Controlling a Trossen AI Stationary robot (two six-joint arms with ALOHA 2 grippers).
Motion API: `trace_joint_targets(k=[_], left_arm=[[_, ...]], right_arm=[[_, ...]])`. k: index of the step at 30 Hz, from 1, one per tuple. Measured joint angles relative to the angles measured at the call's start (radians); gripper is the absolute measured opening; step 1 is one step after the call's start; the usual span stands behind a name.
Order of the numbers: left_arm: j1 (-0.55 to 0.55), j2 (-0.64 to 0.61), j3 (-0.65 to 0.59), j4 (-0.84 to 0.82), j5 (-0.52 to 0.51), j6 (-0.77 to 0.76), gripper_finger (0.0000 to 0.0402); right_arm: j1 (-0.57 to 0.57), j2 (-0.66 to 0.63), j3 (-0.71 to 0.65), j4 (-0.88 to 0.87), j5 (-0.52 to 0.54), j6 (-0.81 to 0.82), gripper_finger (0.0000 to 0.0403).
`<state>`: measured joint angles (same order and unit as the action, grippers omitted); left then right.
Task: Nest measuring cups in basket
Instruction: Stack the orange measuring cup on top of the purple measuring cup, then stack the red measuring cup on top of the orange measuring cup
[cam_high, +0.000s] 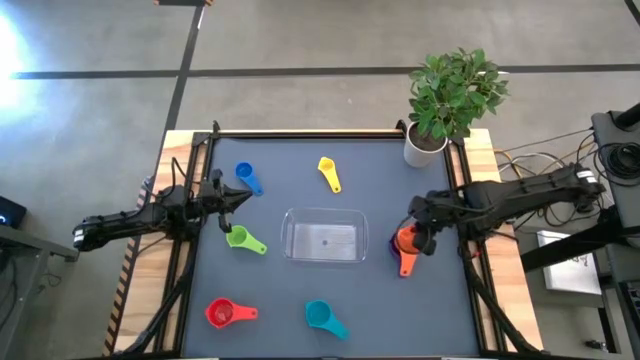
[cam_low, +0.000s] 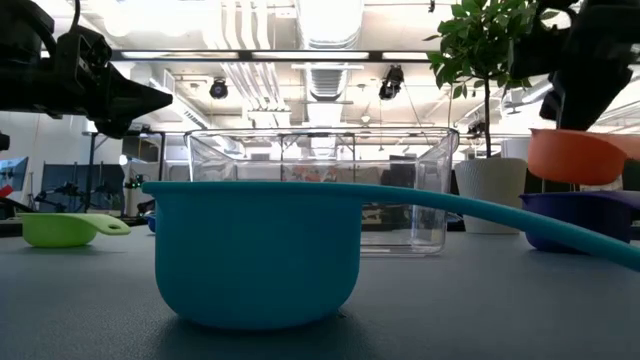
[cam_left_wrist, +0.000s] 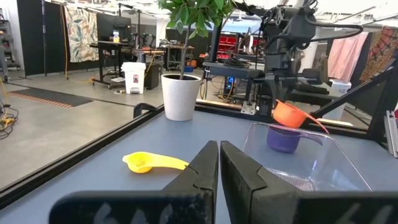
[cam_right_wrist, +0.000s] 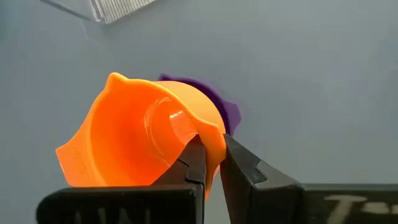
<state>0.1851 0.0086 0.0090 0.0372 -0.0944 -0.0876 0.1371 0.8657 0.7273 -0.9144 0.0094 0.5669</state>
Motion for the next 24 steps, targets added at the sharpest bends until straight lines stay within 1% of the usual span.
trace_joint_targets(k=[2, 4, 10, 15, 18, 21, 24], left_arm=[[0.000, 0.000, 0.000, 0.000, 0.000, 0.000, 0.0000], [0.000, 0.000, 0.000, 0.000, 0.000, 0.000, 0.0000], [0.000, 0.000, 0.000, 0.000, 0.000, 0.000, 0.0000], [0.000, 0.000, 0.000, 0.000, 0.000, 0.000, 0.0000], [0.000, 0.000, 0.000, 0.000, 0.000, 0.000, 0.0000], [0.000, 0.000, 0.000, 0.000, 0.000, 0.000, 0.0000], [0.000, 0.000, 0.000, 0.000, 0.000, 0.000, 0.0000]], right_arm=[[-0.007, 0.012, -0.001, 0.003, 0.000, -0.012, 0.0016], [-0.007, 0.023, -0.003, 0.008, 0.000, -0.016, 0.0027], [-0.007, 0.049, -0.003, 0.008, -0.001, -0.022, 0.0098], [-0.007, 0.052, -0.003, 0.008, 0.015, -0.043, 0.0136], [-0.007, 0.044, 0.001, 0.006, 0.017, -0.053, 0.0147], [0.002, 0.019, 0.008, 0.028, 0.023, -0.054, 0.0147], [0.046, -0.028, 0.004, 0.075, 0.082, -0.056, 0.0140]])
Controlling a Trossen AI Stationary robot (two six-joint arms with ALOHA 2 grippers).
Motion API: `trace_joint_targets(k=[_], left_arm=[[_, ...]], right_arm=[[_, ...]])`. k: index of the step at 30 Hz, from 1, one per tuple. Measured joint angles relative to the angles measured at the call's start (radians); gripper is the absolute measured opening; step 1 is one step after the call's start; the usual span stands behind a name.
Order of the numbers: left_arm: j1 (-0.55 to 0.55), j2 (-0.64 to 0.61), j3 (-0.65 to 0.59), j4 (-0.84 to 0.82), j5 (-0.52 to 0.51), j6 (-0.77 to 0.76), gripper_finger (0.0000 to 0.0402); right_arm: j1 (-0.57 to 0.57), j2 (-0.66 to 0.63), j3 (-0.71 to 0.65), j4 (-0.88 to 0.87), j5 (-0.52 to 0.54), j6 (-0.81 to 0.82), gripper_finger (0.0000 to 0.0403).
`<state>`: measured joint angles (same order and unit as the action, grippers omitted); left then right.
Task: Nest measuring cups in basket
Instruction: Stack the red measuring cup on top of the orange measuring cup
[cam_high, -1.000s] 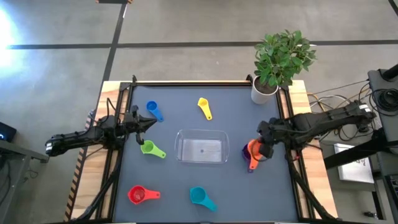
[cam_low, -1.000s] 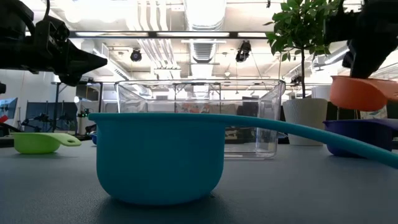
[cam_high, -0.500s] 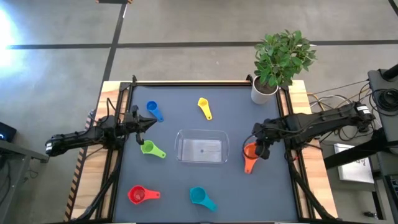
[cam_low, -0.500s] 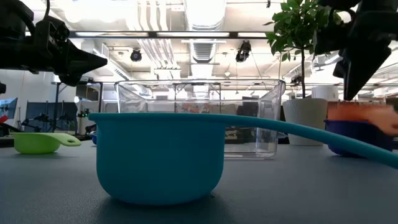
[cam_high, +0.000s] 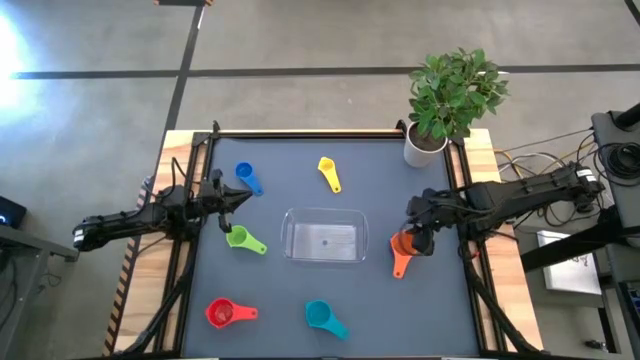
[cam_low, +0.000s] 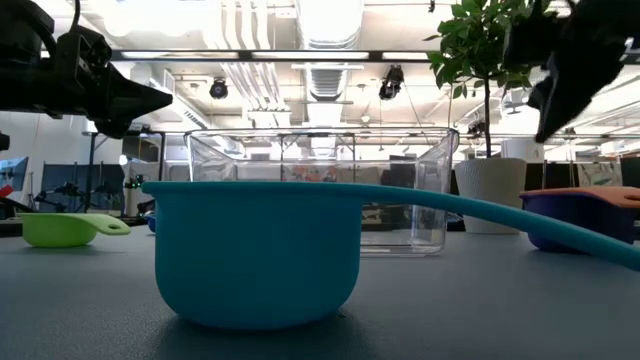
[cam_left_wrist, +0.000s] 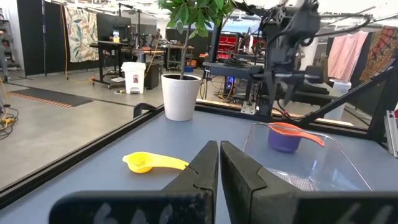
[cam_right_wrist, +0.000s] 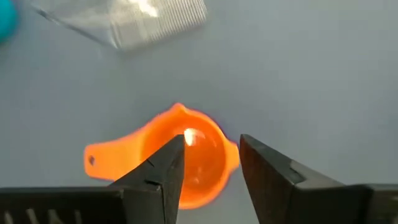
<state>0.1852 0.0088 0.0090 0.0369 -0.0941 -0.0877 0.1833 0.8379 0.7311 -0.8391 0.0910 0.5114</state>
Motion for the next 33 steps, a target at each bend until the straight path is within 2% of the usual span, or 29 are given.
trace_joint_targets(k=[6, 12, 18, 25, 30, 33], left_arm=[[0.000, 0.000, 0.000, 0.000, 0.000, 0.000, 0.0000], [0.000, 0.000, 0.000, 0.000, 0.000, 0.000, 0.0000], [0.000, 0.000, 0.000, 0.000, 0.000, 0.000, 0.0000], [0.000, 0.000, 0.000, 0.036, 0.000, -0.003, 0.0000], [0.000, 0.000, 0.000, 0.102, -0.003, -0.166, 0.0000], [0.000, 0.000, 0.000, 0.161, -0.031, -0.203, 0.0000]], right_arm=[[0.146, -0.101, -0.030, 0.137, 0.173, -0.020, 0.0123], [0.306, -0.142, -0.114, 0.451, 0.295, -0.163, 0.0116], [0.376, -0.142, -0.197, 0.711, 0.330, -0.329, 0.0118], [0.378, -0.143, -0.253, 0.846, 0.329, -0.356, 0.0111], [0.378, -0.143, -0.268, 0.860, 0.329, -0.356, 0.0110], [0.378, -0.143, -0.285, 0.906, 0.329, -0.374, 0.0111]])
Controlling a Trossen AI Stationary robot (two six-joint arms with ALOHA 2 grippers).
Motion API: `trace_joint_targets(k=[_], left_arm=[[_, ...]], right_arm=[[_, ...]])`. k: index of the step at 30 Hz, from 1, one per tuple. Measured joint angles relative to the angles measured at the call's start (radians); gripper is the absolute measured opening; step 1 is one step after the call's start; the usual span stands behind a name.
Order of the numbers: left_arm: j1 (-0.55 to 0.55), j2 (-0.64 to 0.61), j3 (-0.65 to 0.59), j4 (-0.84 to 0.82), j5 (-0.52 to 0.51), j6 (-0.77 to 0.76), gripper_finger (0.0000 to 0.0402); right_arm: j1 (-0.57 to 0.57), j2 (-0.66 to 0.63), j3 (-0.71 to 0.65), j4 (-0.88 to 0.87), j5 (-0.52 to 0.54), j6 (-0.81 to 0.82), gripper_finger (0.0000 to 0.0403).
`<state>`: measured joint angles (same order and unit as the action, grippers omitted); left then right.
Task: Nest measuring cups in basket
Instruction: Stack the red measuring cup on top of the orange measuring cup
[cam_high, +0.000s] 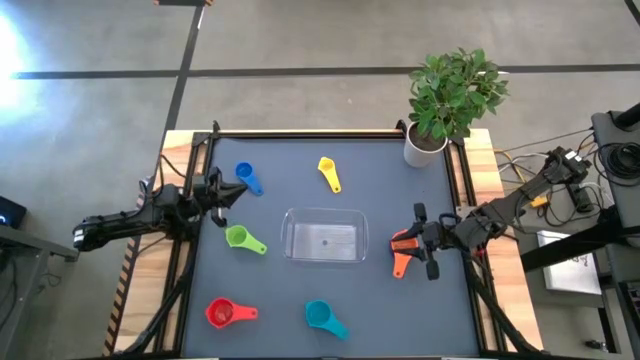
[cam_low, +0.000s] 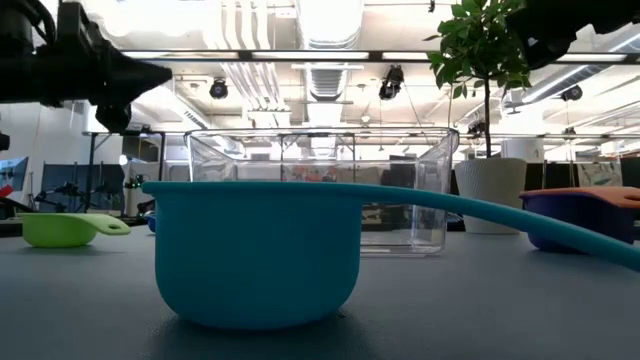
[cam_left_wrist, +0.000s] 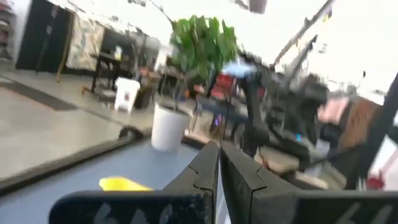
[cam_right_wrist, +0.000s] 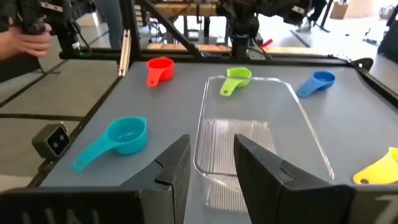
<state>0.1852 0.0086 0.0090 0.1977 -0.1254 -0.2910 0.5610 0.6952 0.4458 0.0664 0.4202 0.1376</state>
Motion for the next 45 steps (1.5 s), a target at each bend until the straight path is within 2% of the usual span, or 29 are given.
trace_joint_targets(k=[4, 7, 12, 18, 23, 27, 31, 35, 38, 42, 45], left_arm=[[0.000, 0.000, 0.000, 0.004, 0.001, -0.023, 0.0000], [0.000, 0.005, 0.012, 0.004, -0.041, -0.017, 0.0000], [-0.002, 0.072, 0.189, -0.236, -0.022, -0.022, 0.0000], [-0.004, 0.312, 0.415, -0.518, -0.019, -0.136, 0.0000], [-0.056, 0.568, 0.567, -0.769, 0.075, -0.276, 0.0000], [-0.188, 0.746, 0.692, -0.880, 0.067, -0.322, 0.0000], [-0.412, 0.899, 0.858, -1.036, -0.108, -0.406, 0.0000], [-0.647, 1.037, 1.005, -1.249, -0.237, -0.640, 0.0000], [-0.811, 1.129, 1.069, -1.322, -0.298, -0.801, 0.0004], [-0.951, 1.239, 1.097, -1.332, -0.300, -0.993, 0.0033], [-1.001, 1.314, 1.111, -1.335, -0.213, -1.144, 0.0068]], right_arm=[[0.000, 0.000, -0.031, 0.087, 0.000, -0.035, 0.0108], [0.000, -0.001, -0.041, 0.110, 0.000, -0.047, 0.0105], [0.000, 0.000, -0.046, 0.111, 0.000, -0.049, 0.0107], [0.000, -0.001, -0.055, 0.112, 0.000, -0.071, 0.0102], [0.000, -0.002, -0.076, 0.133, -0.001, -0.072, 0.0101], [0.000, -0.019, -0.093, 0.133, 0.000, -0.071, 0.0104], [0.000, -0.052, -0.104, 0.133, -0.001, -0.068, 0.0103], [0.000, -0.080, -0.110, 0.129, -0.001, -0.068, 0.0098], [0.000, -0.087, -0.110, 0.126, -0.005, -0.070, 0.0097], [0.000, -0.085, -0.110, 0.126, -0.009, -0.063, 0.0098], [0.000, -0.085, -0.110, 0.126, -0.011, -0.047, 0.0102]])
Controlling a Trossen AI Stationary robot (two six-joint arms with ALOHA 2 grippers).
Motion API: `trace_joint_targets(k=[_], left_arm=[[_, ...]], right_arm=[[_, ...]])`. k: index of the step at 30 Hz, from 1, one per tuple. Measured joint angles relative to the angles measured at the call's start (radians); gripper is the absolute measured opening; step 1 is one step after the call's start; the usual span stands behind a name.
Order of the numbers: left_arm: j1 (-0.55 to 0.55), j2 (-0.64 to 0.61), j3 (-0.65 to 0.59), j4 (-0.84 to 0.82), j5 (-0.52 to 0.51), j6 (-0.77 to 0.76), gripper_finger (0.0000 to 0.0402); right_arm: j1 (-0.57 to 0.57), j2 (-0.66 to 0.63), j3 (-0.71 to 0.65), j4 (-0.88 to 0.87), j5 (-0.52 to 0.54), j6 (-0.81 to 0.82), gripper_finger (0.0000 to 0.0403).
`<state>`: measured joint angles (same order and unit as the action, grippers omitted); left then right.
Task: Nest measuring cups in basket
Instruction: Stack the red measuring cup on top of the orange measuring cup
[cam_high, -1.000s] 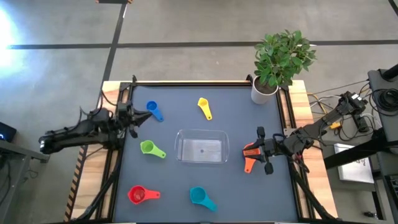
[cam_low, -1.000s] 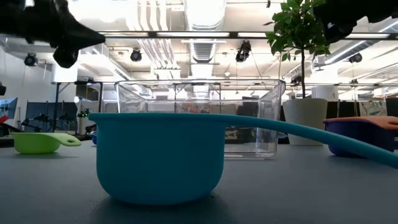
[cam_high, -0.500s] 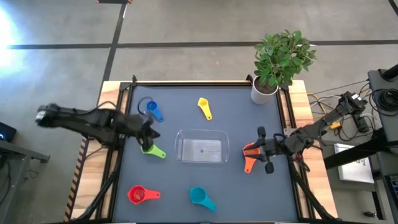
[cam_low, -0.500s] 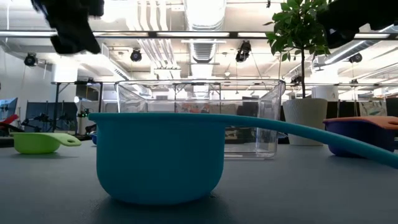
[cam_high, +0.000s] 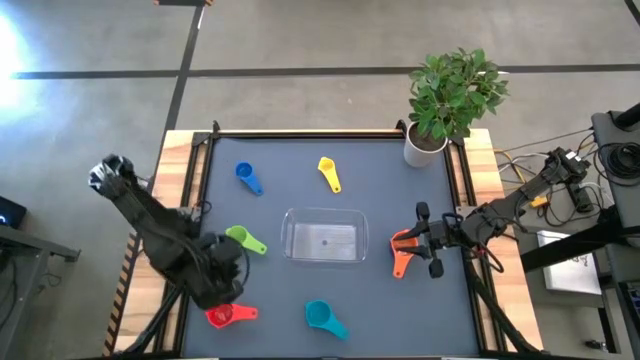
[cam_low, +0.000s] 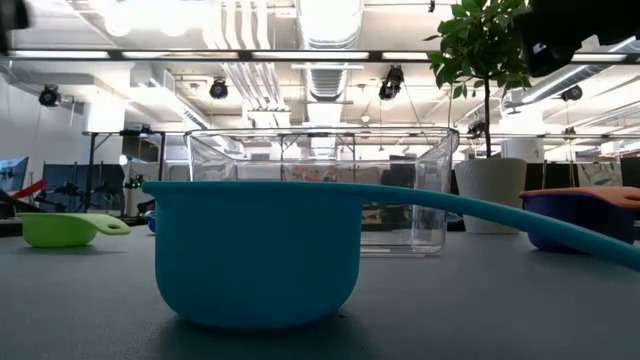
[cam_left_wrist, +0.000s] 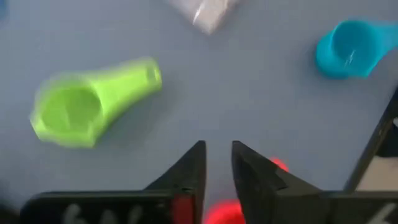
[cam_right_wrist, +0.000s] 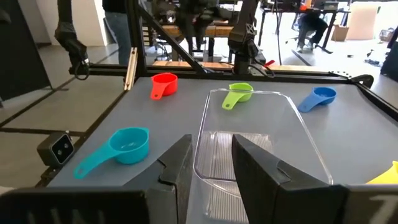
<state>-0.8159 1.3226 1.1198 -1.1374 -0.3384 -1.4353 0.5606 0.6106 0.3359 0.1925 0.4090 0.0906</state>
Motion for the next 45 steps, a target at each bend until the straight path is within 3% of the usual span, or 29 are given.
trace_joint_targets(k=[6, 10, 15, 23, 29, 35, 39, 43, 45], left_arm=[[-0.039, 0.124, -0.002, -0.020, 0.198, -0.127, 0.0149], [-0.055, 0.178, -0.009, -0.035, 0.229, -0.123, 0.0188], [-0.072, 0.178, -0.063, 0.006, 0.257, -0.141, 0.0184], [-0.120, 0.093, -0.225, 0.237, 0.302, -0.253, 0.0159], [-0.126, 0.077, -0.316, 0.321, 0.399, -0.277, 0.0173], [-0.126, 0.085, -0.376, 0.445, 0.405, -0.261, 0.0185], [-0.125, 0.088, -0.379, 0.457, 0.405, -0.213, 0.0143], [-0.097, 0.085, -0.360, 0.456, 0.356, -0.136, 0.0043], [-0.079, 0.084, -0.337, 0.448, 0.323, -0.089, 0.0012]], right_arm=[[0.000, -0.001, 0.000, 0.000, -0.001, 0.006, 0.0107], [0.000, -0.001, 0.000, 0.000, -0.007, 0.021, 0.0102], [0.000, -0.001, 0.000, 0.001, -0.028, 0.026, 0.0098], [0.000, -0.001, 0.000, 0.000, -0.043, 0.025, 0.0106], [0.000, -0.001, 0.000, 0.000, -0.043, 0.024, 0.0105], [0.000, -0.001, 0.000, 0.000, -0.043, 0.020, 0.0098], [0.000, -0.001, 0.000, 0.000, -0.043, 0.016, 0.0099], [0.000, -0.001, 0.000, 0.000, -0.042, 0.015, 0.0102], [0.000, -0.001, 0.000, 0.001, -0.042, 0.017, 0.0102]])
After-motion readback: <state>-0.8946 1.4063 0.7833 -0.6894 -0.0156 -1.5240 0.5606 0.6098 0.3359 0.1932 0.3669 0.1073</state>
